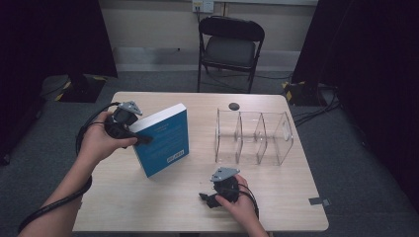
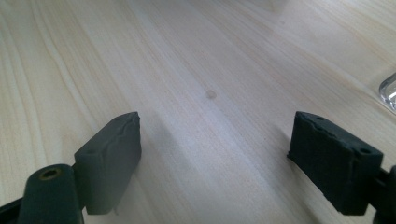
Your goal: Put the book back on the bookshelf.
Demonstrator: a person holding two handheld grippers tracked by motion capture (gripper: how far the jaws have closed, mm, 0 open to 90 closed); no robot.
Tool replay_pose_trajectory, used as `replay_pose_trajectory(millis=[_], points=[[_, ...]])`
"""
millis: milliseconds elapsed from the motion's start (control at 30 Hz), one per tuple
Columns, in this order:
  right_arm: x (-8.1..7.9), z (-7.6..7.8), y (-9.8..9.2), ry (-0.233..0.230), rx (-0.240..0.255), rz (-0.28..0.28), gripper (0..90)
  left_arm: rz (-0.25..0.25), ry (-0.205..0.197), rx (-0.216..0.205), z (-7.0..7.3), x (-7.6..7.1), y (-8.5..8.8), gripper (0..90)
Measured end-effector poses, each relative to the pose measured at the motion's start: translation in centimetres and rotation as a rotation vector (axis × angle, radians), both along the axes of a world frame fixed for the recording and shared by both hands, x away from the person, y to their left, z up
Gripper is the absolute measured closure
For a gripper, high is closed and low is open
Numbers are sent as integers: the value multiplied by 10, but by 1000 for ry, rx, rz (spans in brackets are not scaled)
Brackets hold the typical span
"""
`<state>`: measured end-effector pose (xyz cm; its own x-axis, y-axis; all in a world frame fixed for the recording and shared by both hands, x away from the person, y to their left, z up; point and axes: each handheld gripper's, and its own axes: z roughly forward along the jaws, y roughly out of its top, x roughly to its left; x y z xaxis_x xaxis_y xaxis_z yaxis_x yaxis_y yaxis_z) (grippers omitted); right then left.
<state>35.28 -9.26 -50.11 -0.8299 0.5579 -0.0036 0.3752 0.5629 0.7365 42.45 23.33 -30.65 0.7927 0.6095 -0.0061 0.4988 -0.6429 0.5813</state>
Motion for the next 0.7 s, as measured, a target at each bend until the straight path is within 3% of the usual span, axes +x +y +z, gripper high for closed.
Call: replay_pose_trajectory(millis=[33, 167, 300, 400, 700], points=[[0, 0, 0, 0, 0, 0, 161, 14, 22, -4, 0, 0, -1, 567], [0, 0, 0, 0, 0, 0, 161, 45, 39, 3, 1, 1, -4, 548], [0, 0, 0, 0, 0, 0, 161, 36, 54, 17, -2, 3, -5, 516], [0, 0, 0, 0, 0, 0, 161, 18, 66, 24, -2, 4, -5, 544], [0, 0, 0, 0, 0, 0, 162, 15, 46, 26, -3, 2, -6, 582]])
